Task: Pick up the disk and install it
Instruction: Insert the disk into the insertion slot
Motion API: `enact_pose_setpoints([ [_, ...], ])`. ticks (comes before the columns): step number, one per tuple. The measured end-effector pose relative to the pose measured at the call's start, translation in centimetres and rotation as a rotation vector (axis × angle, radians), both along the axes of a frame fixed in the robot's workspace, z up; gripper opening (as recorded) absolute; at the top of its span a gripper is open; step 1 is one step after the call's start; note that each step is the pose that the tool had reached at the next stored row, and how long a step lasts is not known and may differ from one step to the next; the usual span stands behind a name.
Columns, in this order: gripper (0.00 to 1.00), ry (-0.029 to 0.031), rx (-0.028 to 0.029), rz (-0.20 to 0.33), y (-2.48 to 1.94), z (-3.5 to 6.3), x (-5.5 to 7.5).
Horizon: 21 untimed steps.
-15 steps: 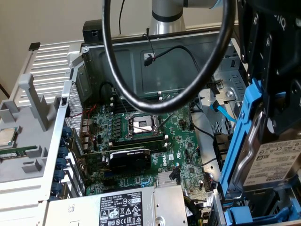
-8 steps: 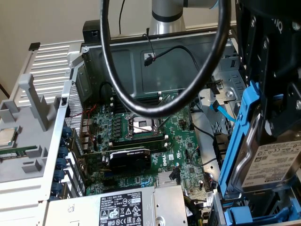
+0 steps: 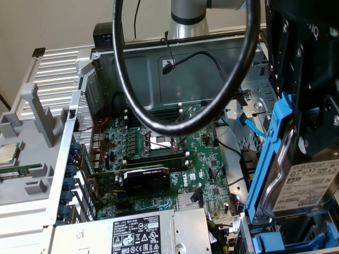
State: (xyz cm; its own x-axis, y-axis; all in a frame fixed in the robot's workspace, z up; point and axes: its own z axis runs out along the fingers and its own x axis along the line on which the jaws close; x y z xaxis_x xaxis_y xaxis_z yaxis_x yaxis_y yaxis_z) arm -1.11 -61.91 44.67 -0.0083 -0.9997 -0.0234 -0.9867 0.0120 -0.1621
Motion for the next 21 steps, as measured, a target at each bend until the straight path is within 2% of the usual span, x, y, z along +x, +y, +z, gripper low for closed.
enact_pose_setpoints([
  [21,0.37,-0.0003,0.0000,0.010,-0.01,-0.11,0.03],
])
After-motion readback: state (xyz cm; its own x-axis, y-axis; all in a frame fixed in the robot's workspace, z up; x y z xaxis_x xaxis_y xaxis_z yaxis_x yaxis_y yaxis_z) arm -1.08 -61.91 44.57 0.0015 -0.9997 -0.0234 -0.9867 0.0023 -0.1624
